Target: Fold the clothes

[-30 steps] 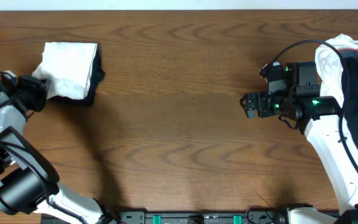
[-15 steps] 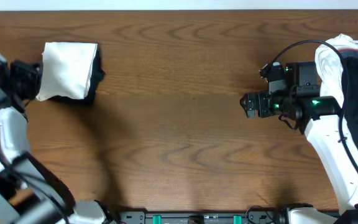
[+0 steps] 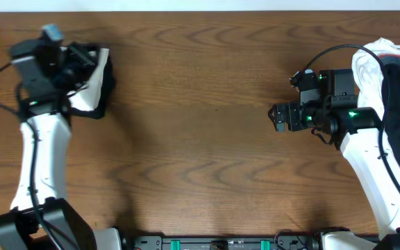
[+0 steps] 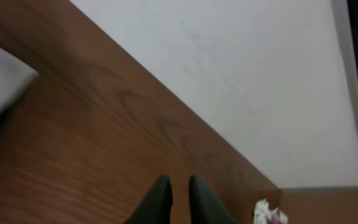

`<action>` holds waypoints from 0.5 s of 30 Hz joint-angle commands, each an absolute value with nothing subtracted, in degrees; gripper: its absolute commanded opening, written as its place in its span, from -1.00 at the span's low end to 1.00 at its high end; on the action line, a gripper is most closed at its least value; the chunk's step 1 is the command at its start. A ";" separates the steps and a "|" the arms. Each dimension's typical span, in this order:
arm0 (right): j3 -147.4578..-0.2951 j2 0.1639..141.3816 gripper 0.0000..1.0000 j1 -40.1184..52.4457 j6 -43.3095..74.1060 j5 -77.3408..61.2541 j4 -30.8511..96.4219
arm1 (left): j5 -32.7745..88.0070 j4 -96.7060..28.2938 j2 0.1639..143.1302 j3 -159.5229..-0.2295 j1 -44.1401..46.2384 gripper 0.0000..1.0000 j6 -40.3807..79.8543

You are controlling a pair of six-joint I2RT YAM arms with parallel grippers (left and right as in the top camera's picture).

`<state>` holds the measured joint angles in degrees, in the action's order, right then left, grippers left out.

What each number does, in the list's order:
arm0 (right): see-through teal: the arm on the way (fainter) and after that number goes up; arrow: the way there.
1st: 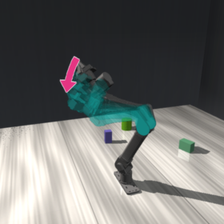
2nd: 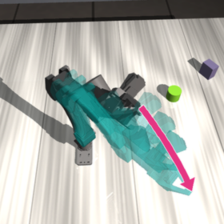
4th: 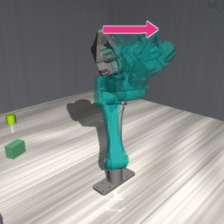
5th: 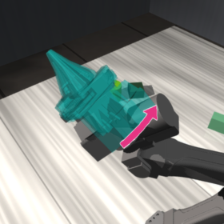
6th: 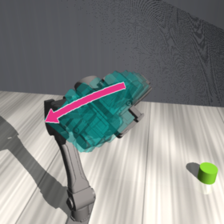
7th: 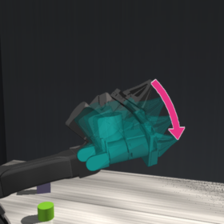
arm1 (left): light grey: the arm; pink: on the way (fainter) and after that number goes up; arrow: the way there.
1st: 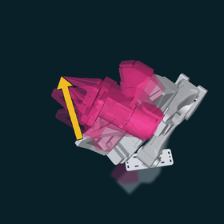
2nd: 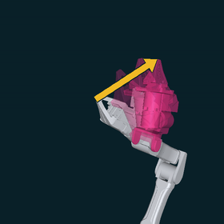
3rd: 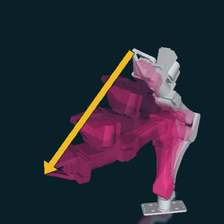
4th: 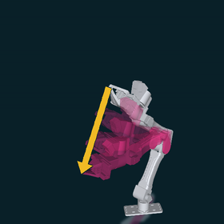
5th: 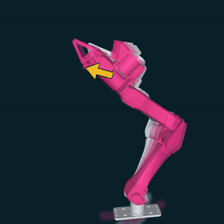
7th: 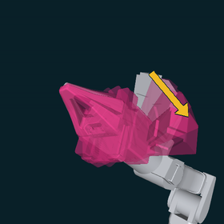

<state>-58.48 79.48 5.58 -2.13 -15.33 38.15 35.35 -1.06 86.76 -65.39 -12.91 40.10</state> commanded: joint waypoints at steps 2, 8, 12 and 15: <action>-59.16 79.40 0.99 5.30 -2.22 -14.98 38.20 | 25.32 -0.99 86.80 -65.47 -7.66 -0.41 39.70; -59.16 79.40 0.98 5.30 -2.22 -14.98 38.17 | 24.36 -1.06 86.80 -65.47 -4.49 0.96 39.72; -59.16 79.40 0.97 5.30 -2.22 -14.98 38.20 | 24.36 -1.19 86.80 -65.47 -4.43 0.96 39.72; -59.16 79.40 0.98 5.30 -2.22 -14.98 38.20 | 24.38 -1.21 86.80 -65.47 -4.43 0.96 39.72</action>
